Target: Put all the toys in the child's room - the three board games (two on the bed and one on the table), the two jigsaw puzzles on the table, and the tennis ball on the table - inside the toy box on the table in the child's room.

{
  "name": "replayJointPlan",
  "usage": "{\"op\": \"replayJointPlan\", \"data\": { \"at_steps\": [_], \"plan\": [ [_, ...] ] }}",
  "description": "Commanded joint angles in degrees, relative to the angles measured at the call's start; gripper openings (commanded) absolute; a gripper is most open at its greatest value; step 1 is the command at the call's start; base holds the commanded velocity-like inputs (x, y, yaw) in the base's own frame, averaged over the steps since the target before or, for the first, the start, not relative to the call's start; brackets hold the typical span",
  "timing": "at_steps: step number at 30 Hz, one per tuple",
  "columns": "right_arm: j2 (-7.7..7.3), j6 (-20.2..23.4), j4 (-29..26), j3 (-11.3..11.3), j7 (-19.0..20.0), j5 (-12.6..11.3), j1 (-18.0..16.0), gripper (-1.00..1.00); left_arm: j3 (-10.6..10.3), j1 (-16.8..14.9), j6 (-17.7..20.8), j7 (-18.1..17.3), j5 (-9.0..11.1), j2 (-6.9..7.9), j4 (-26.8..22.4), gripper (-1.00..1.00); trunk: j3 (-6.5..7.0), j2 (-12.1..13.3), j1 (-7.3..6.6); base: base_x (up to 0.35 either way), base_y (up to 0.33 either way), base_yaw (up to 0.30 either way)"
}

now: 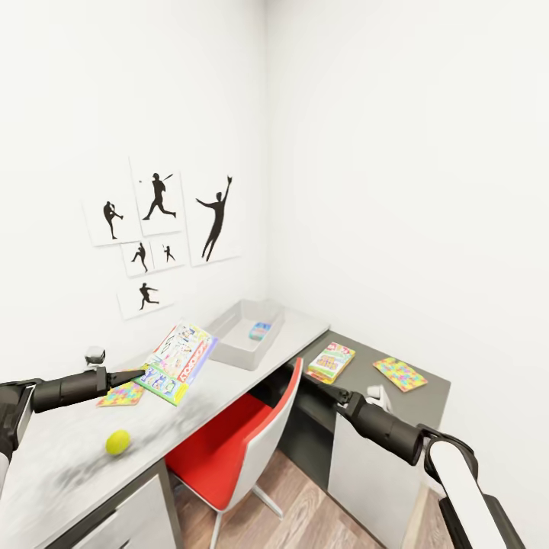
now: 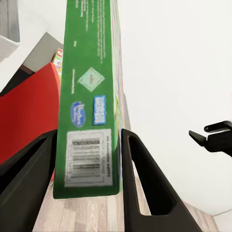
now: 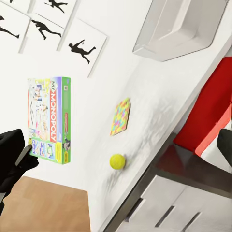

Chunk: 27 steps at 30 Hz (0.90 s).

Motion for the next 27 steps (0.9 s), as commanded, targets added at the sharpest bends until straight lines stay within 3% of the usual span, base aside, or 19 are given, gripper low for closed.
{"op": "replayJointPlan", "data": {
  "at_steps": [1, 9, 12, 17, 22, 25, 27],
  "plan": [
    [0.0, 0.3, 0.0, -0.1, 0.3, 0.2, 0.0, 1.0, 0.2, -0.1, 0.5, -0.5, -0.5, -0.05, 0.0, -1.0, -0.02, 0.0, 0.04, 0.219, -0.172, 0.051],
    [0.0, 0.3, -0.1, -0.1, 0.0, 0.2, 0.0, 1.0, 0.2, -0.1, 0.4, -0.5, -0.6, -0.12, 0.0, -1.0, -0.02, 0.0, 0.04, 0.091, -0.088, 0.013],
    [-0.4, 0.1, 0.0, -0.6, -2.2, 0.4, -6.6, 1.0, 0.1, -0.1, 0.4, -0.5, -0.6, -0.21, 0.0, -1.0, -0.02, 0.0, 0.04, 0.0, -0.001, 0.0],
    [-0.83, 1.6, 1.9, -1.0, -14.5, -0.3, -19.6, 1.0, 0.1, -0.1, 0.4, -0.5, -0.6, -0.23, 0.0, -1.0, -0.02, 0.0, 0.04, 0.0, 0.0, 0.0],
    [-0.09, 7.8, 10.9, -0.8, -22.1, -0.4, -33.0, 1.0, 0.1, -0.1, 0.4, -0.5, -0.7, -0.28, 0.0, -1.0, -0.02, 0.0, 0.04, 0.0, 0.0, 0.0],
    [-0.06, 8.6, 17.4, -0.9, -23.5, -0.4, -36.8, 1.0, 0.1, -0.1, 0.4, -0.5, -0.7, -0.49, 0.0, -1.0, -0.02, 0.0, 0.04, 0.005, 0.0, 0.0],
    [-0.06, 8.7, 17.8, -0.7, -23.8, -0.3, -37.3, 1.0, 0.1, -0.1, 0.5, -0.5, -0.7, -0.53, 0.0, -1.0, -0.02, 0.0, 0.04, 0.042, 0.0, 0.0]
  ]
}}
